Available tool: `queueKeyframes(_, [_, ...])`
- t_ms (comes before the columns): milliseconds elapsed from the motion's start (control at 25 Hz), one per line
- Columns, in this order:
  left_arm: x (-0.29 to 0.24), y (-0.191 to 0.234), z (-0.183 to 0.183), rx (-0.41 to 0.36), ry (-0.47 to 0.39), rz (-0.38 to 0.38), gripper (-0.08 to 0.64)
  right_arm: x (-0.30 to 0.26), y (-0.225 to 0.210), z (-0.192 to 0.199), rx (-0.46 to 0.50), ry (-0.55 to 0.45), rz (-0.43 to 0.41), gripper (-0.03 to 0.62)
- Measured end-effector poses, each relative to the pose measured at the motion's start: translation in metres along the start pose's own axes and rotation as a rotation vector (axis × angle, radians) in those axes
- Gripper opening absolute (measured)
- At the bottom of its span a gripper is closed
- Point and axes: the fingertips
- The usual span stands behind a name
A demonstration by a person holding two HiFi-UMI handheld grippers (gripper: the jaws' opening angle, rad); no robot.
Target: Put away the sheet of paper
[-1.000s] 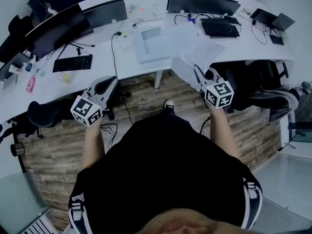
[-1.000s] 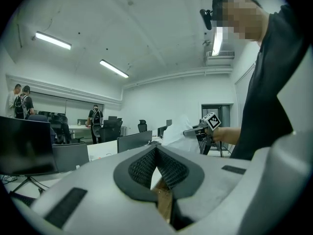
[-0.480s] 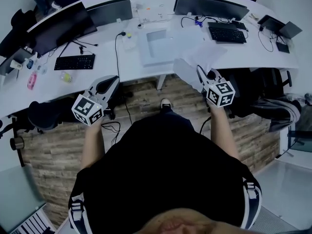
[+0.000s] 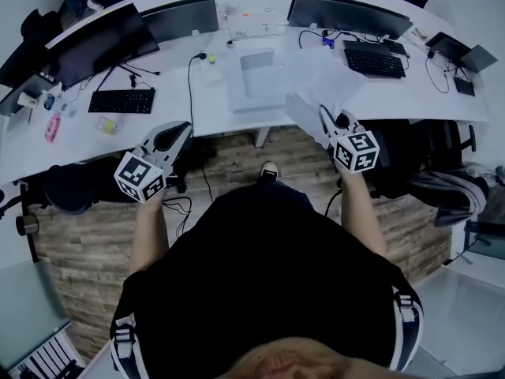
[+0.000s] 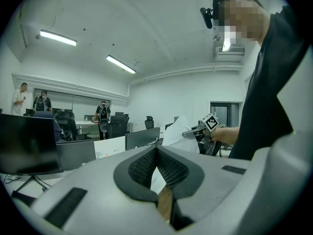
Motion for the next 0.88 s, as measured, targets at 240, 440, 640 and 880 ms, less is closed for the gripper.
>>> queueKeyframes(240, [-0.016, 0.008, -0.001, 0.012, 0.005, -0.009, 0.021, -0.012, -0.014, 0.006, 0.015, 0.019, -0.020, 0.015])
queueKeyframes(440, [-0.036, 0.010, -0.003, 0.049, -0.010, 0.007, 0.021, -0.021, -0.029, 0.012, 0.016, 0.035, -0.024, 0.015])
queueKeyframes(640, [-0.053, 0.015, -0.007, 0.061, -0.003, 0.008, 0.021, -0.031, -0.043, 0.016, 0.008, 0.039, -0.027, 0.015])
queueKeyframes(880, [-0.070, 0.028, -0.009, 0.068, 0.006, -0.002, 0.021, -0.047, -0.060, 0.020, -0.003, 0.049, -0.030, 0.015])
Point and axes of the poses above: the fingertips, and each gripper's own axes: x backward along the fingers, y to its left, z out of its underside, and after that the axes turned 10 degrees about x, right-handed
